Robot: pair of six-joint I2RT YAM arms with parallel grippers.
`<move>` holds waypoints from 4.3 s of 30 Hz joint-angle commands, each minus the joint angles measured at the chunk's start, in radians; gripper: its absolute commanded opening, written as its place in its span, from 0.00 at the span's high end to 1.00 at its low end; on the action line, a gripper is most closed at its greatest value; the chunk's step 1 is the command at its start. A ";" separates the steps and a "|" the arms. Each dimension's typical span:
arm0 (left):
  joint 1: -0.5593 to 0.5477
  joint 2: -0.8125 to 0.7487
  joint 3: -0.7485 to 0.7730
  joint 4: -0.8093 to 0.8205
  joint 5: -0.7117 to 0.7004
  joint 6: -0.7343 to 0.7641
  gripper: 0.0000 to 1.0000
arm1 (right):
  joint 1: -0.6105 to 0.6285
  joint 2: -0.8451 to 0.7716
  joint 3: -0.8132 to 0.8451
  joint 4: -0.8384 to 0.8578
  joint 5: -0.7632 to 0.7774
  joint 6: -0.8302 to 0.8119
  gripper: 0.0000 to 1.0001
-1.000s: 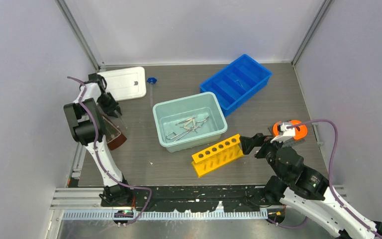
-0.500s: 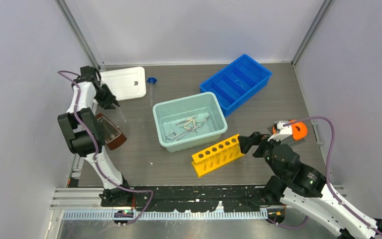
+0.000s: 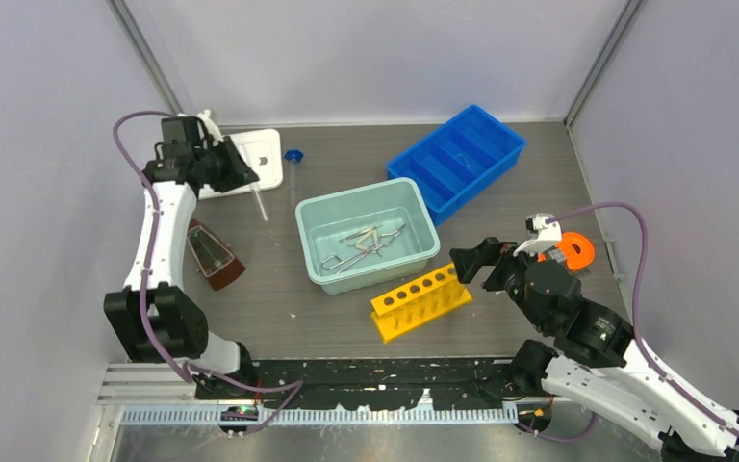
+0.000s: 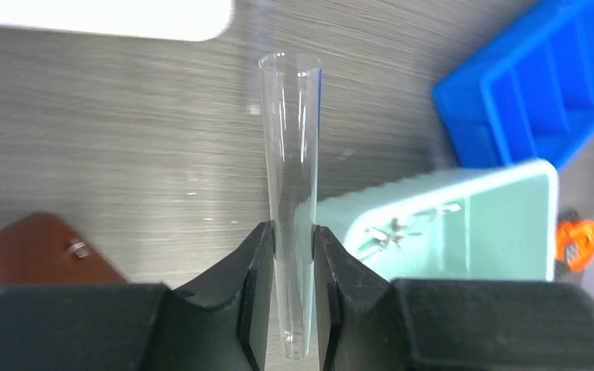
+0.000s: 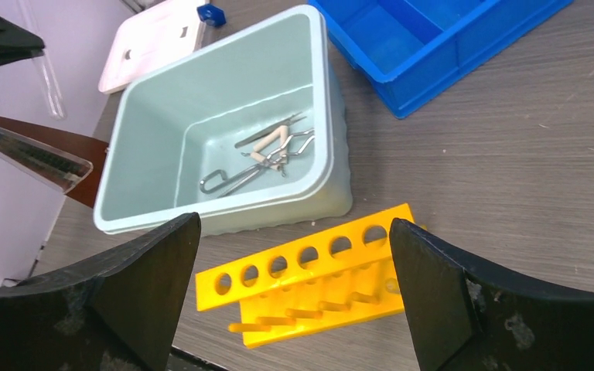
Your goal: Organize the chemistry lab equipment
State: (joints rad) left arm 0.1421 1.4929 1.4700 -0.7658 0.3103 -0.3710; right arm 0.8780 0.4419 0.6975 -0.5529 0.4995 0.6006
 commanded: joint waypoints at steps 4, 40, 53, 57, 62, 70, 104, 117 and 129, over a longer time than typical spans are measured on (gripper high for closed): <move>-0.196 -0.147 -0.083 0.108 0.217 0.058 0.78 | 0.005 0.094 0.136 0.116 -0.059 0.056 0.00; -0.685 -0.349 -0.369 0.201 0.435 0.193 0.80 | 0.005 0.691 0.332 0.492 -0.412 0.311 0.46; -0.687 -0.363 -0.378 0.210 0.431 0.195 0.80 | 0.005 0.775 0.330 0.546 -0.459 0.333 0.57; -0.687 -0.360 -0.375 0.203 0.419 0.196 0.79 | 0.005 0.774 0.311 0.591 -0.460 0.334 0.65; -0.687 -0.345 -0.366 0.177 0.392 0.198 0.77 | 0.005 0.748 0.266 0.673 -0.447 0.322 0.74; -0.687 -0.326 -0.350 0.139 0.377 0.204 0.50 | 0.003 0.691 0.211 0.717 -0.361 0.253 0.77; -0.687 -0.531 -0.442 0.118 0.101 0.255 0.00 | 0.000 0.039 0.103 0.242 0.060 -0.587 0.76; -0.687 -0.543 -0.454 0.127 0.093 0.256 0.00 | 0.000 0.091 0.053 0.299 0.023 -0.594 0.76; -0.687 -0.545 -0.456 0.128 0.095 0.256 0.00 | 0.000 0.129 -0.058 0.526 0.042 -0.630 0.76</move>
State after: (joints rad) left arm -0.5415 0.9703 1.0214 -0.6838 0.4099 -0.1253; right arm 0.8776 0.5640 0.6666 -0.1757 0.5152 0.0032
